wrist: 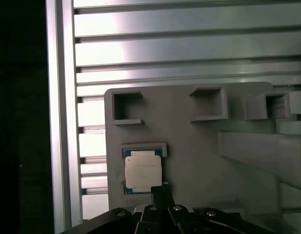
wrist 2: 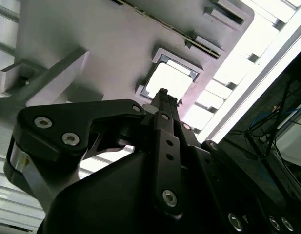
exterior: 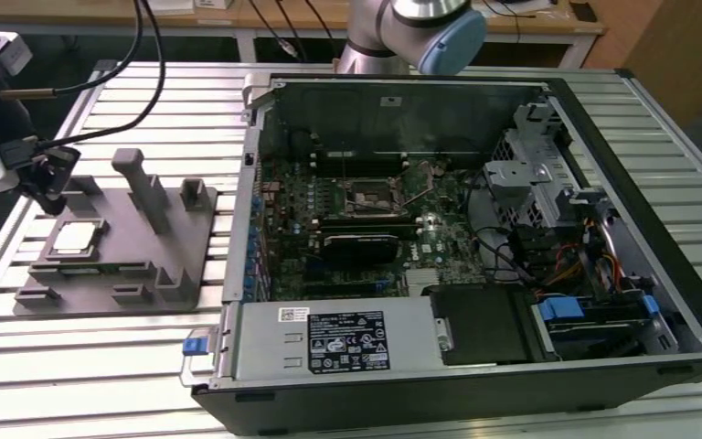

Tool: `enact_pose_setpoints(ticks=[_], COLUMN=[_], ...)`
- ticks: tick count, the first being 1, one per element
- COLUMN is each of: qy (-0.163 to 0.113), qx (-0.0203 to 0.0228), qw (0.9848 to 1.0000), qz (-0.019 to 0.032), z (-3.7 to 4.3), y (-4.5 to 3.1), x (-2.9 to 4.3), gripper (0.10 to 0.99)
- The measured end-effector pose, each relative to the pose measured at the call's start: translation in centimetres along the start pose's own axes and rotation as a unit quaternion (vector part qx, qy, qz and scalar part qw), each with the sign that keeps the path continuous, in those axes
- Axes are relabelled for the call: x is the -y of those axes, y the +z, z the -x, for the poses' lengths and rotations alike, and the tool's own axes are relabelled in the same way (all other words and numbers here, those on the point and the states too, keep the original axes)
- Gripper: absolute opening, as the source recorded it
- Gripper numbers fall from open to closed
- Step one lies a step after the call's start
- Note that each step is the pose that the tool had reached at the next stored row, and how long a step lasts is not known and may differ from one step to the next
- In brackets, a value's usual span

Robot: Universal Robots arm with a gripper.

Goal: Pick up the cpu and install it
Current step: 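Pick up the cpu and move it towards the insertion slot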

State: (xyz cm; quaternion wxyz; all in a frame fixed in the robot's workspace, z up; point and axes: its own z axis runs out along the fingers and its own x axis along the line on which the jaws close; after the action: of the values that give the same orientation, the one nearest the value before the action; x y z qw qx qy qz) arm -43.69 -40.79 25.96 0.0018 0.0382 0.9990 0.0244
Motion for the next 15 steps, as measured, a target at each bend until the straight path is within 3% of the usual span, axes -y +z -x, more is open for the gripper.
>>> enact_pose_setpoints(ticks=[5, 15], qy=[0.000, 0.000], qx=[-0.0013, -0.0025], qw=[1.0000, 1.0000], qz=[0.0000, -0.0002], z=[-0.57, -0.74], y=[0.91, 2.71], x=[0.15, 0.23], gripper=[0.106, 0.106])
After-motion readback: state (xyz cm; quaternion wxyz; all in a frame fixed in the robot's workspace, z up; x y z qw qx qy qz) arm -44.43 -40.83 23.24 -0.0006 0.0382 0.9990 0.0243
